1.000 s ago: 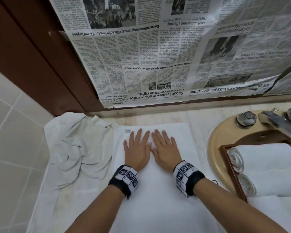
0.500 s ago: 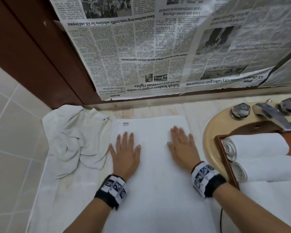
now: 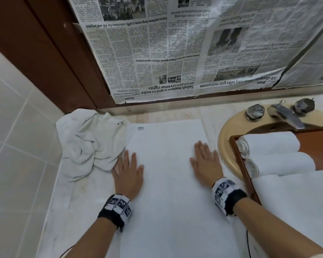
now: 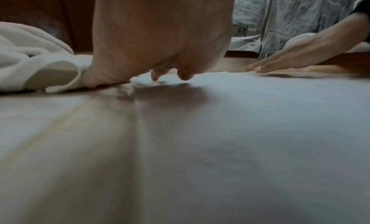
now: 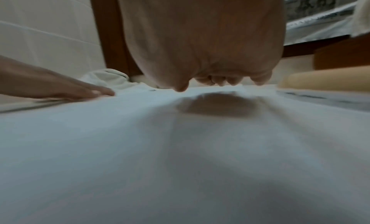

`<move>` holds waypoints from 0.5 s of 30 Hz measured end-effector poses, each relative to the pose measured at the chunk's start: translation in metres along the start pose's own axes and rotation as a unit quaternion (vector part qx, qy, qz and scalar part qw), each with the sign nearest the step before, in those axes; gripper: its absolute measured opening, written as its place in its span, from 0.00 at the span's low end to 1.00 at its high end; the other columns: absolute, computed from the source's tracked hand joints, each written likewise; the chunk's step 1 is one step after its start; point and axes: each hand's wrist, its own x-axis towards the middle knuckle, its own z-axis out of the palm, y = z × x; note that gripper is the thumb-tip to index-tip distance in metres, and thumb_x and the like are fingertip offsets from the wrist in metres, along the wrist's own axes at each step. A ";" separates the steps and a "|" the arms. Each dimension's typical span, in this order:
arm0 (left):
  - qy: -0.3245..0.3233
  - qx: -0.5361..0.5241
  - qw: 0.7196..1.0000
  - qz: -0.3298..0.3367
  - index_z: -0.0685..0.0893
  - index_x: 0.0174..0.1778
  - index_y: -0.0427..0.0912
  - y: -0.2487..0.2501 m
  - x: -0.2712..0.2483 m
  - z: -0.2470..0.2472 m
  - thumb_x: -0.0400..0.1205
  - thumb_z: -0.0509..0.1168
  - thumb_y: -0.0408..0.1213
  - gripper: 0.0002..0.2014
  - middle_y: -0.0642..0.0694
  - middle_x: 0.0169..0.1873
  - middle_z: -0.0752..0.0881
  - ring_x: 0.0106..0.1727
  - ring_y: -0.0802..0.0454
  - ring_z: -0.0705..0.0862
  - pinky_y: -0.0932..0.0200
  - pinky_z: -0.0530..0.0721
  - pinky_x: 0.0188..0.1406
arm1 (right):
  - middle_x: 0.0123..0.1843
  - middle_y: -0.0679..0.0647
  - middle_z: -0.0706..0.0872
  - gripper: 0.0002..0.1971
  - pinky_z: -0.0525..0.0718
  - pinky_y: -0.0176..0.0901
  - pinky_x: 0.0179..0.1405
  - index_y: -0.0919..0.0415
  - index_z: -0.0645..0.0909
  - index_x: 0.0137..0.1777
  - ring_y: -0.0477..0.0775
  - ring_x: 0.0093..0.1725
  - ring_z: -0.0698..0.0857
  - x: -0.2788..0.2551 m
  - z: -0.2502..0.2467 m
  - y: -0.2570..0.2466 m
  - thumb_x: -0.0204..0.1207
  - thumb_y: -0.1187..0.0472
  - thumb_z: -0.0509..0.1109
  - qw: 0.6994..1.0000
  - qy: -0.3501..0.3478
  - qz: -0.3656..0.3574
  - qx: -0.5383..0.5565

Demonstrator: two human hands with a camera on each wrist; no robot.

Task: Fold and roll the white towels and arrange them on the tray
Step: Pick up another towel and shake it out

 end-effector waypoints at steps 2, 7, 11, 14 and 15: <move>-0.020 -0.016 0.999 0.042 0.46 0.88 0.56 0.018 -0.023 0.006 0.82 0.30 0.64 0.36 0.53 0.88 0.38 0.88 0.49 0.37 0.36 0.38 0.83 | 0.86 0.51 0.39 0.36 0.40 0.56 0.84 0.60 0.44 0.87 0.53 0.87 0.46 -0.029 0.011 -0.029 0.83 0.41 0.32 0.998 0.019 -0.059 0.012; -0.047 0.021 0.992 0.111 0.39 0.87 0.61 0.039 -0.080 0.039 0.81 0.25 0.61 0.34 0.58 0.84 0.30 0.87 0.50 0.33 0.36 0.35 0.83 | 0.85 0.49 0.63 0.29 0.54 0.59 0.77 0.55 0.64 0.84 0.55 0.83 0.67 -0.078 0.051 -0.066 0.87 0.44 0.49 0.995 -0.001 -0.099 0.006; -0.013 0.039 0.997 0.068 0.47 0.88 0.61 0.001 -0.091 0.044 0.86 0.33 0.63 0.32 0.57 0.87 0.41 0.88 0.50 0.42 0.37 0.42 0.83 | 0.87 0.43 0.38 0.32 0.39 0.56 0.83 0.50 0.41 0.88 0.51 0.87 0.44 -0.083 0.046 -0.038 0.85 0.42 0.35 0.997 0.001 -0.074 -0.009; -0.014 0.035 0.999 0.025 0.36 0.86 0.64 -0.020 -0.093 0.038 0.80 0.26 0.66 0.34 0.61 0.84 0.32 0.87 0.52 0.36 0.36 0.39 0.83 | 0.84 0.41 0.26 0.36 0.33 0.55 0.83 0.47 0.29 0.85 0.45 0.84 0.31 -0.083 0.041 -0.001 0.77 0.38 0.23 1.000 -0.006 -0.028 -0.003; -0.012 0.038 0.999 0.018 0.33 0.85 0.65 -0.024 -0.093 0.034 0.79 0.23 0.66 0.35 0.61 0.84 0.30 0.87 0.52 0.35 0.36 0.39 0.83 | 0.84 0.41 0.27 0.38 0.35 0.56 0.83 0.48 0.29 0.85 0.45 0.84 0.31 -0.084 0.038 0.009 0.75 0.37 0.21 1.000 0.002 -0.011 0.003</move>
